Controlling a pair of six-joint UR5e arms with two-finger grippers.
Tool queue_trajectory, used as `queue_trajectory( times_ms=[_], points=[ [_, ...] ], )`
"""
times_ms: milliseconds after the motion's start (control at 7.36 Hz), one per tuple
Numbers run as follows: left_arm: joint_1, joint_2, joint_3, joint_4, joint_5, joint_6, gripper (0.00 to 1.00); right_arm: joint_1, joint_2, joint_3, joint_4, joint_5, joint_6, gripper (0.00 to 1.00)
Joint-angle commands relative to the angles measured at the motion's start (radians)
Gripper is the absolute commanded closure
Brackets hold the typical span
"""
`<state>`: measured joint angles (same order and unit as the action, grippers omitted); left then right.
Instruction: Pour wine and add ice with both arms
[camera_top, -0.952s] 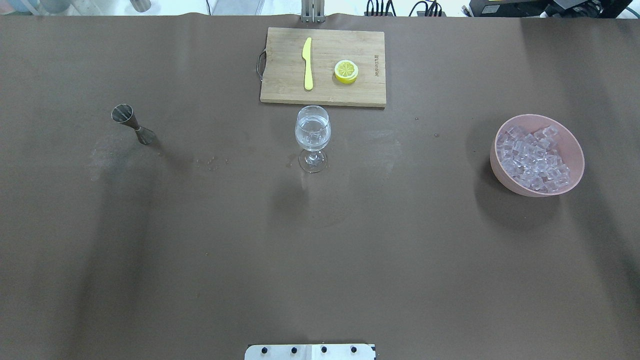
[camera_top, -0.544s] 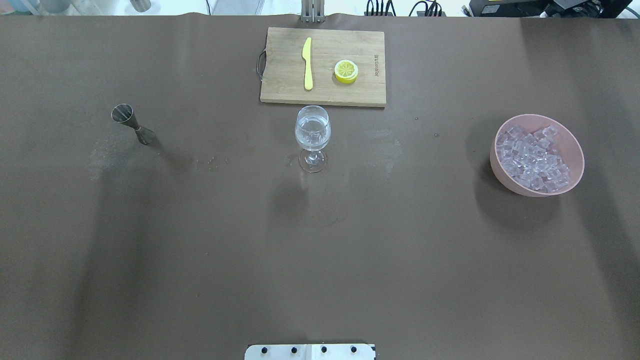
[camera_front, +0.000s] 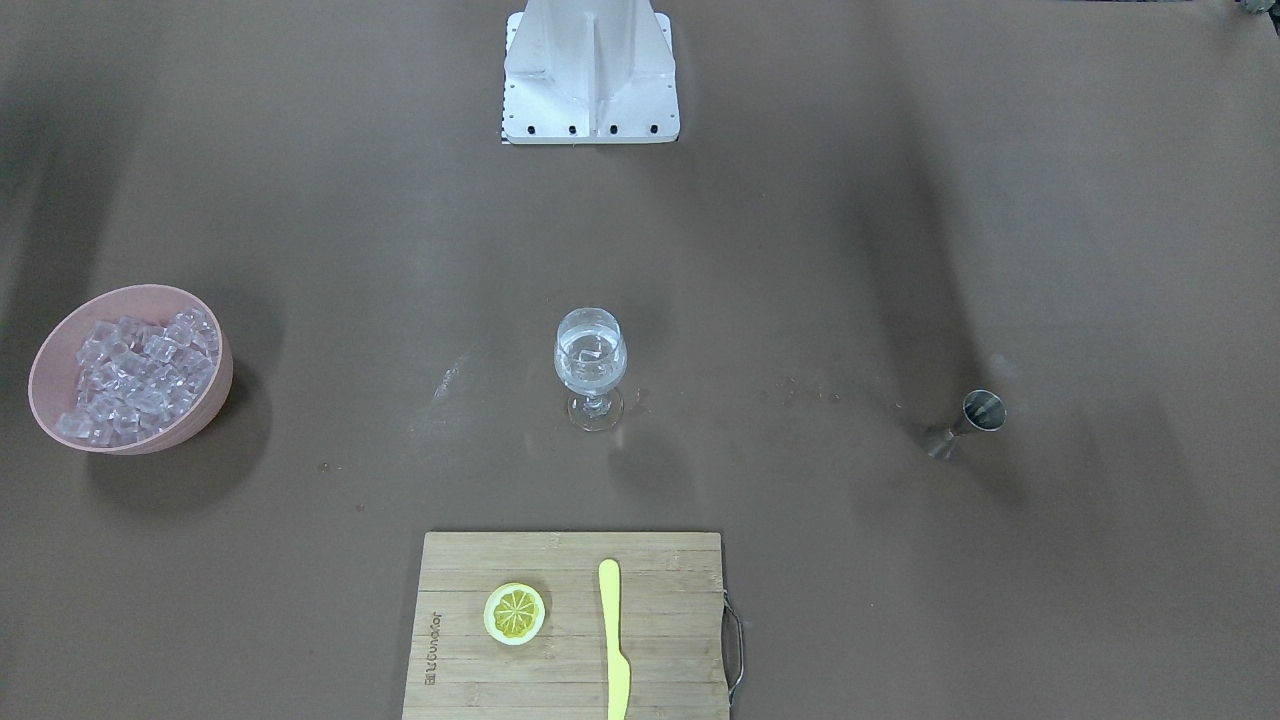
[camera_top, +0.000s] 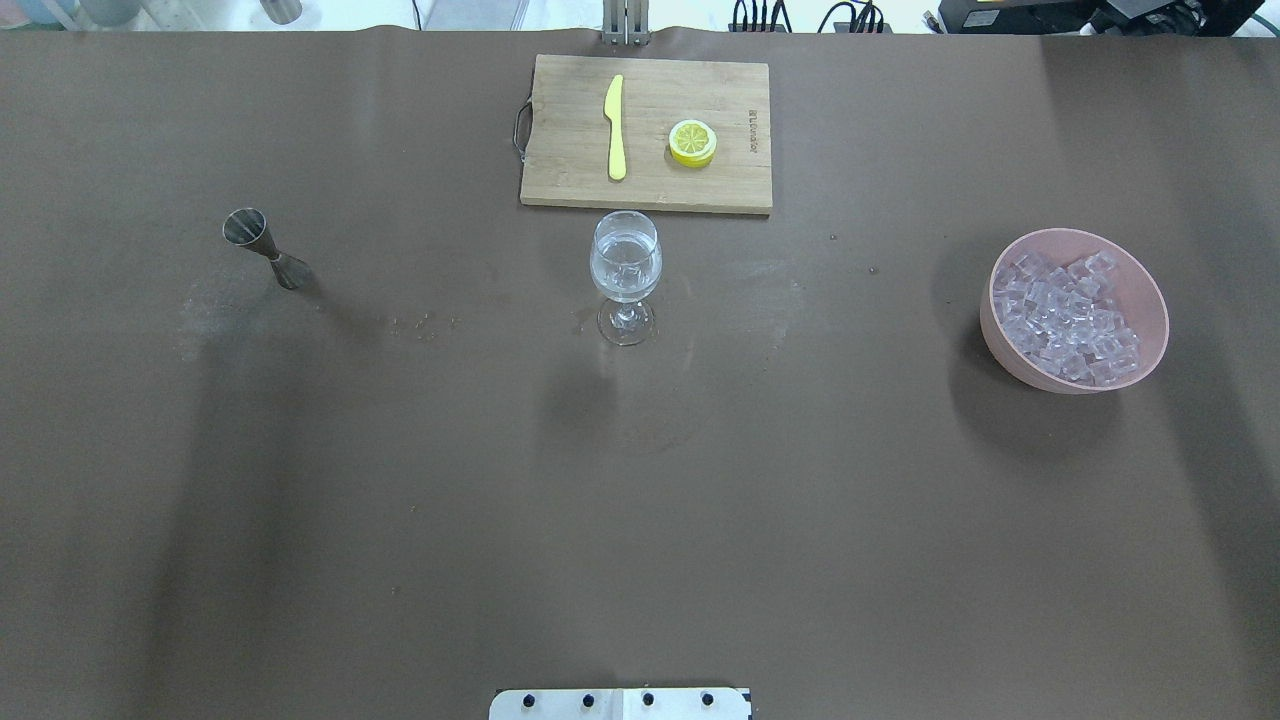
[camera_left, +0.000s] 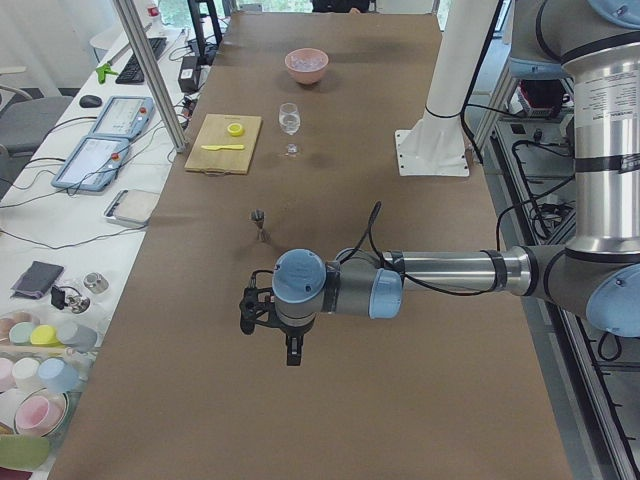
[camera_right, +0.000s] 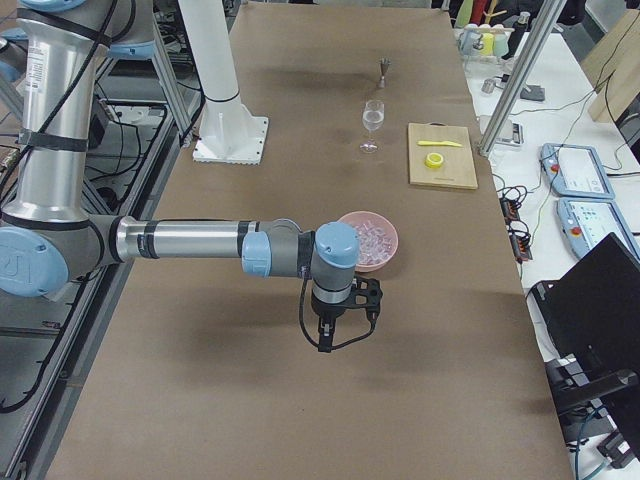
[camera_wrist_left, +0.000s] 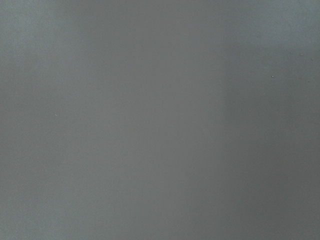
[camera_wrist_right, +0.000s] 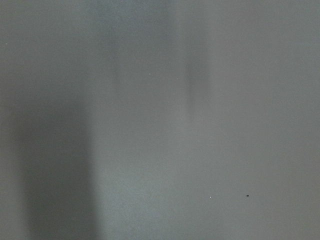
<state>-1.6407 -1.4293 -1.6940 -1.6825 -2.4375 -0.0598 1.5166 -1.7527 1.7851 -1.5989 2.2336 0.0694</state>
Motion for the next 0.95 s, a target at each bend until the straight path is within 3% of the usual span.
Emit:
queue_trajectory(
  times_ms=[0,816],
  points=[
    [-0.001,0.000,-0.001,0.000,0.000,0.000,0.01,0.001,0.012,-0.003,0.013,0.008,0.001,0.00],
    [0.001,0.001,0.005,0.003,0.000,0.000,0.01,0.001,0.033,0.017,0.013,0.012,-0.003,0.00]
  ],
)
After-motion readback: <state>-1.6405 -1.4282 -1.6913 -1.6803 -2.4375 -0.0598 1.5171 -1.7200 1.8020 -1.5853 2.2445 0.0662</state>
